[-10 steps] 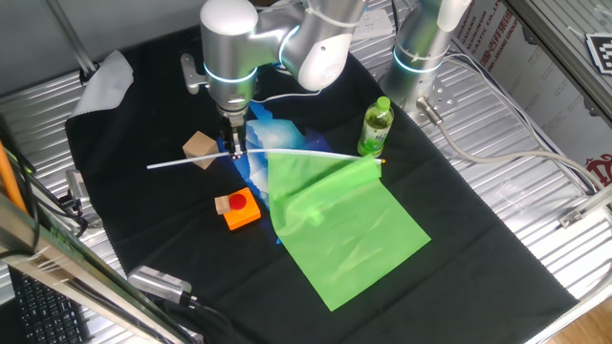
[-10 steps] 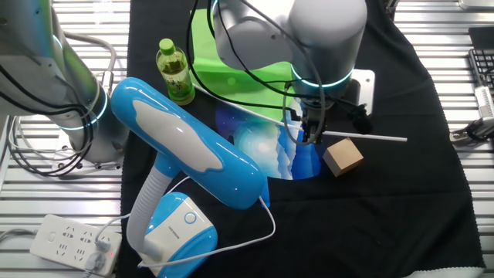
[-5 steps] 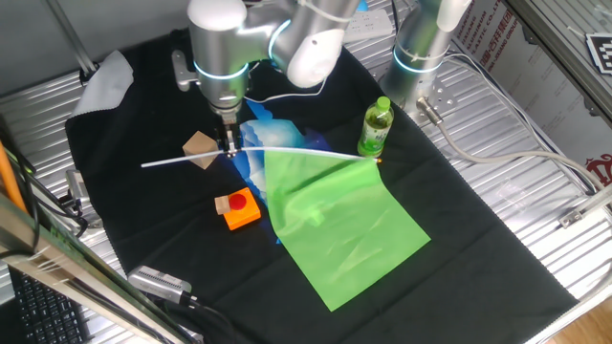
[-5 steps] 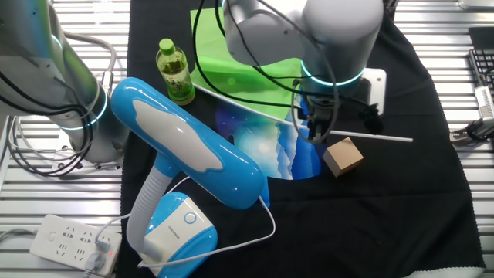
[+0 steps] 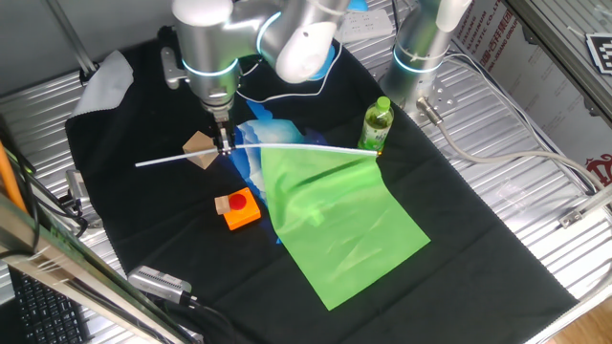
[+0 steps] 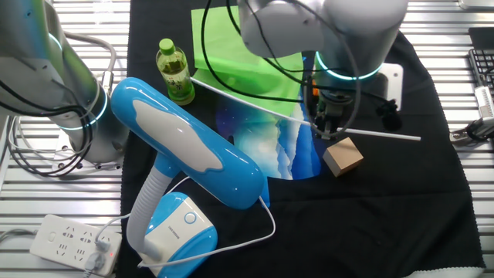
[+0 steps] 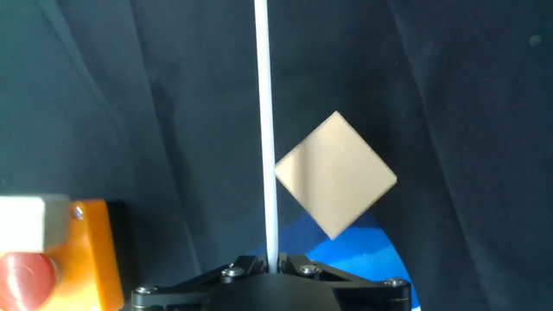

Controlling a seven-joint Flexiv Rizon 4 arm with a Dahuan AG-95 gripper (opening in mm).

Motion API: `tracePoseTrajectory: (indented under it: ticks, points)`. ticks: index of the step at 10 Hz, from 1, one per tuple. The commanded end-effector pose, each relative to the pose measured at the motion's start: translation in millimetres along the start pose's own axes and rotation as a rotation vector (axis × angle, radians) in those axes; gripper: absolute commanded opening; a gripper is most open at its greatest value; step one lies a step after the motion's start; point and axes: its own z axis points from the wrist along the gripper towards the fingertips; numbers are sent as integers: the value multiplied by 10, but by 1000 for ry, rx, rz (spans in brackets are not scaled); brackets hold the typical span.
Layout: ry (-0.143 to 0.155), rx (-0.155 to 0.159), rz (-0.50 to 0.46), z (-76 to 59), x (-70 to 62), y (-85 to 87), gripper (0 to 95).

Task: Wave the flag

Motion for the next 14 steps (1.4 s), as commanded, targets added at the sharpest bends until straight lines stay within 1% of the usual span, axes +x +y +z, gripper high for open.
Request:
tracePoseTrajectory:
  ticks: [1, 3, 5, 7, 8, 9, 12, 14]
  points:
    - [12, 5, 0, -69, -6, 4, 0]
    - [20, 8, -1, -157, -19, 7, 0]
    - [24, 9, -5, -207, -24, 9, 0]
    - [37, 11, -7, -266, -28, 13, 0]
    - [45, 13, -7, -317, -33, 17, 0]
    - [46, 12, -7, -330, -36, 19, 0]
    - [60, 15, -10, -469, -36, 32, 0]
    - [75, 18, -11, -604, -28, 48, 0]
